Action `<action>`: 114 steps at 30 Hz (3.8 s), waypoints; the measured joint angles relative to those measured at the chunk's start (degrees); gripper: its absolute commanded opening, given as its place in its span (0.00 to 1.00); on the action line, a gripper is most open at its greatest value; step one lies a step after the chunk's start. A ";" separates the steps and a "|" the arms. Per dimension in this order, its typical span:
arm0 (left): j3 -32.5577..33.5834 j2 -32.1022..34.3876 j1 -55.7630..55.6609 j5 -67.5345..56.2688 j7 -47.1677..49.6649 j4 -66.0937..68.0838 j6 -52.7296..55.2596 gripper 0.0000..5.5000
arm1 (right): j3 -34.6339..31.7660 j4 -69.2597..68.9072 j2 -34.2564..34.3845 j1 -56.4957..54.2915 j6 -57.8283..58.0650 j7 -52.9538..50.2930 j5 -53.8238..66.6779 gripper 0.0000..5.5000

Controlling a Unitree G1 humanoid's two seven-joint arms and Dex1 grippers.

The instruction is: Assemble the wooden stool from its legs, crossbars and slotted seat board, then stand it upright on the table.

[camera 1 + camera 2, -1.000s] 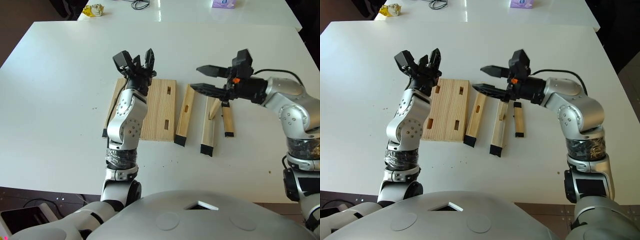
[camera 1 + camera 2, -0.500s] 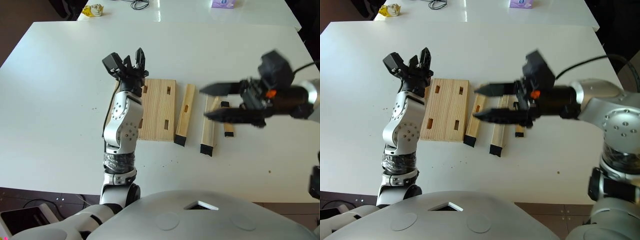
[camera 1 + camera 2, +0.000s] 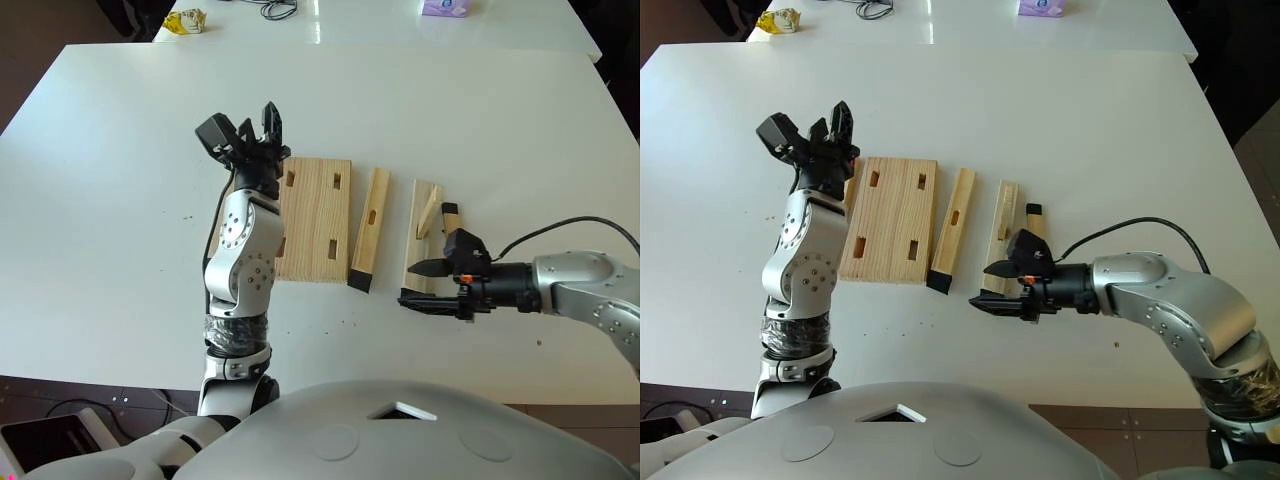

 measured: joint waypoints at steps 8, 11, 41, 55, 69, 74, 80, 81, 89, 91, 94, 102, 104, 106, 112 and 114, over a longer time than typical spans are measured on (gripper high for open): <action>-1.35 0.04 0.00 -1.11 0.30 -0.67 1.86 0.48 | 11.48 -1.43 1.55 -0.25 -2.40 -6.62 -12.33 0.62; -1.64 0.04 -0.01 -1.08 0.30 -0.65 1.84 0.48 | 14.11 -0.66 1.23 -0.66 -3.83 -5.98 -15.15 0.62; -2.82 0.13 2.70 -0.88 2.62 -2.96 -0.90 0.48 | -0.19 2.95 -1.31 -0.26 1.94 -4.61 -16.11 0.62; -3.82 0.23 2.63 -0.94 2.63 -2.51 -0.89 0.48 | -6.08 5.25 17.51 -2.86 18.57 -18.69 -15.74 0.62; -4.35 0.24 2.18 -0.93 1.91 -1.03 -0.89 0.48 | -1.94 2.57 16.82 -0.17 17.11 -20.59 -18.46 0.62; -4.70 0.24 1.76 -0.92 1.68 -0.51 -0.89 0.48 | -0.74 1.84 16.49 2.14 14.31 -21.20 -20.21 0.62; -5.00 0.24 1.48 -0.89 1.62 0.16 -1.51 0.48 | 0.36 2.39 15.89 2.83 11.93 -21.21 -22.00 0.47; -5.05 0.24 1.47 -0.88 1.62 0.27 -1.72 0.48 | 0.64 2.43 15.67 2.93 11.49 -21.15 -22.40 0.45; -5.78 0.24 1.25 -0.89 1.60 1.42 -2.74 0.48 | 1.87 3.46 13.89 3.58 6.99 -20.14 -23.88 0.37; -5.92 0.25 1.21 -0.89 1.58 1.81 -2.96 0.48 | 2.71 4.00 13.27 3.75 5.24 -19.91 -24.88 0.37; -6.19 0.25 1.09 -0.64 1.48 2.17 -3.60 0.48 | 3.48 5.35 12.90 4.24 1.78 -19.67 -25.82 0.37; -7.37 0.22 -0.51 1.69 0.05 2.26 -7.52 0.48 | 3.11 11.34 13.50 4.89 -8.70 -17.47 -27.27 0.37; -6.84 0.20 -0.65 0.11 -1.09 0.88 -8.24 0.48 | 2.03 13.46 13.82 3.81 -9.68 -15.91 -26.76 0.37; -4.94 0.16 -0.68 -4.95 -2.15 -2.28 -7.90 0.48 | -0.25 16.63 14.23 0.17 -7.24 -14.56 -25.10 0.37; 2.25 0.19 -0.48 -21.23 -7.51 -7.62 -5.48 0.57 | -9.12 22.32 19.56 -17.72 1.80 -11.75 -14.95 0.37; 3.68 1.03 -0.29 -25.21 -10.42 -7.98 -3.76 0.63 | -12.62 25.89 21.38 -22.62 4.52 -11.23 -11.57 0.37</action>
